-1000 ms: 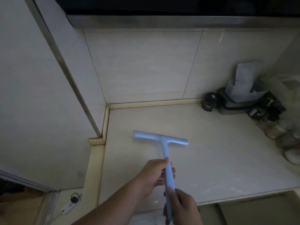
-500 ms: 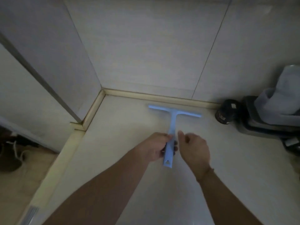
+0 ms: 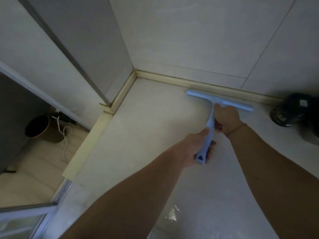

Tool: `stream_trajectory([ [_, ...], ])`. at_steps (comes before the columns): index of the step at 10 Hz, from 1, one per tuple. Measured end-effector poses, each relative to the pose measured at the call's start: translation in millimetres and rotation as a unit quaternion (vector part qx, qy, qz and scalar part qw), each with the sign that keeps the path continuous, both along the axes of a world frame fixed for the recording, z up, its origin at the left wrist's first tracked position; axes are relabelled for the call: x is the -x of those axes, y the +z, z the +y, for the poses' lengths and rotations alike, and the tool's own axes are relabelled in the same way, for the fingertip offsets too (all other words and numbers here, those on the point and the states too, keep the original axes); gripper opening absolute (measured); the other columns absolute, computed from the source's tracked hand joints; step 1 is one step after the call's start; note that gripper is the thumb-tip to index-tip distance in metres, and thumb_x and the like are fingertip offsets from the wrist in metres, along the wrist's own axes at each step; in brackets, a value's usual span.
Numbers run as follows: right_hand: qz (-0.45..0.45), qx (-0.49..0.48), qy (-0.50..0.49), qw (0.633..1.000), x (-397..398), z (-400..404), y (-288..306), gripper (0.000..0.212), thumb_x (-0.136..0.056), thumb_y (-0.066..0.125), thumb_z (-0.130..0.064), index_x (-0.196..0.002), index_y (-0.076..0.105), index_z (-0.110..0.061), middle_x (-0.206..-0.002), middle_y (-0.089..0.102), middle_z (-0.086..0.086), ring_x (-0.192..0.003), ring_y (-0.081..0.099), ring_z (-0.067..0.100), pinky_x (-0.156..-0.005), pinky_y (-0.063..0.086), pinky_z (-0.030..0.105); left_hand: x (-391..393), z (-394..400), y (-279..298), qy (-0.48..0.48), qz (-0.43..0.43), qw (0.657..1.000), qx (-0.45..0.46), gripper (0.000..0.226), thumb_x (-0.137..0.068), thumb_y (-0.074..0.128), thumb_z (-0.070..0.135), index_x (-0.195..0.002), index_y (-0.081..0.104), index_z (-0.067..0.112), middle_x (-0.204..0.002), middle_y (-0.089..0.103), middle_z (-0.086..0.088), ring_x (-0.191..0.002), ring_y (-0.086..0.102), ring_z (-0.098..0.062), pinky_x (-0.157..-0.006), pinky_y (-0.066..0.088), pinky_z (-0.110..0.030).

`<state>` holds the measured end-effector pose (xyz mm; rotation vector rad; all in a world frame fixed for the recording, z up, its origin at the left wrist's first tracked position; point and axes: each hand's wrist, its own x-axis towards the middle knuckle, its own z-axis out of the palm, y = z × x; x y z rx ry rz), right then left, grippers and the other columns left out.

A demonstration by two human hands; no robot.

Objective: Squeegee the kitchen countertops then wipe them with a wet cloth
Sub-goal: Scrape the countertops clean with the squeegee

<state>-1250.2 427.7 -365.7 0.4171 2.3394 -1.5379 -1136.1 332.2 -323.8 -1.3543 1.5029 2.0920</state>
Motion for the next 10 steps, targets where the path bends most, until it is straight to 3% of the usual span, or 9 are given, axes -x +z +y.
stream_trajectory([
  [1,-0.01,0.028,-0.035,0.999,-7.6,-7.0,2.3,0.035,-0.095,0.054,-0.027,-0.064,0.054,-0.011,-0.068,0.058,0.015,-0.066,0.061,0.029,-0.06,0.051,0.039,-19.5,-0.8,-4.2,-0.241,-0.002,0.966,-0.092,0.059,-0.082,0.06,0.058,-0.061,0.05,0.003,-0.052,0.048,-0.003,-0.051,0.044,-0.014,-0.066,0.029,-0.023],
  [2,-0.022,0.029,-0.048,0.998,-14.7,-7.7,4.3,0.034,-0.095,0.054,-0.026,-0.066,0.051,-0.009,-0.067,0.055,0.013,-0.056,0.055,0.024,-0.05,0.045,0.028,-20.8,-0.6,-4.2,-0.237,-0.018,0.966,-0.104,0.056,-0.095,0.033,0.061,-0.067,0.045,0.015,-0.048,0.045,0.002,-0.041,0.04,-0.012,-0.046,0.031,-0.022],
  [3,-0.046,0.02,-0.04,0.998,-30.3,-6.9,7.0,0.036,-0.095,0.055,-0.027,-0.067,0.05,-0.006,-0.065,0.055,0.015,-0.053,0.054,0.025,-0.05,0.044,0.03,-37.9,4.3,-1.6,-0.19,-0.054,0.966,-0.166,0.053,-0.096,0.038,0.059,-0.066,0.041,0.015,-0.042,0.041,0.003,-0.033,0.034,-0.009,-0.038,0.027,-0.014],
  [5,-0.027,-0.002,-0.043,0.999,-81.3,-8.1,0.7,0.042,-0.093,0.058,-0.03,-0.059,0.052,-0.006,-0.059,0.056,0.017,-0.049,0.054,0.025,-0.051,0.046,0.032,-87.0,8.1,-13.5,-0.183,-0.061,0.966,-0.173,0.055,-0.094,0.041,0.06,-0.063,0.039,0.015,-0.04,0.036,0.002,-0.03,0.031,-0.009,-0.036,0.024,-0.011],
  [8,-0.036,-0.038,-0.041,0.998,-179.8,-11.5,4.0,0.056,-0.094,0.057,-0.032,-0.05,0.049,0.001,-0.048,0.054,0.016,-0.043,0.053,0.027,-0.045,0.042,0.029,-182.0,6.2,-29.7,-0.199,-0.061,0.968,-0.141,0.054,-0.092,0.04,0.063,-0.072,0.046,0.013,-0.047,0.041,0.001,-0.035,0.033,-0.012,-0.038,0.028,-0.019],
  [10,-0.045,-0.064,-0.022,0.997,-251.9,-14.2,7.4,0.062,-0.096,0.055,-0.035,-0.045,0.05,0.001,-0.039,0.051,0.016,-0.035,0.051,0.026,-0.041,0.04,0.025,-250.2,8.5,-58.6,-0.233,-0.086,0.964,-0.091,0.061,-0.089,0.032,0.071,-0.069,0.053,0.017,-0.054,0.048,-0.001,-0.047,0.042,-0.017,-0.05,0.035,-0.023],
])
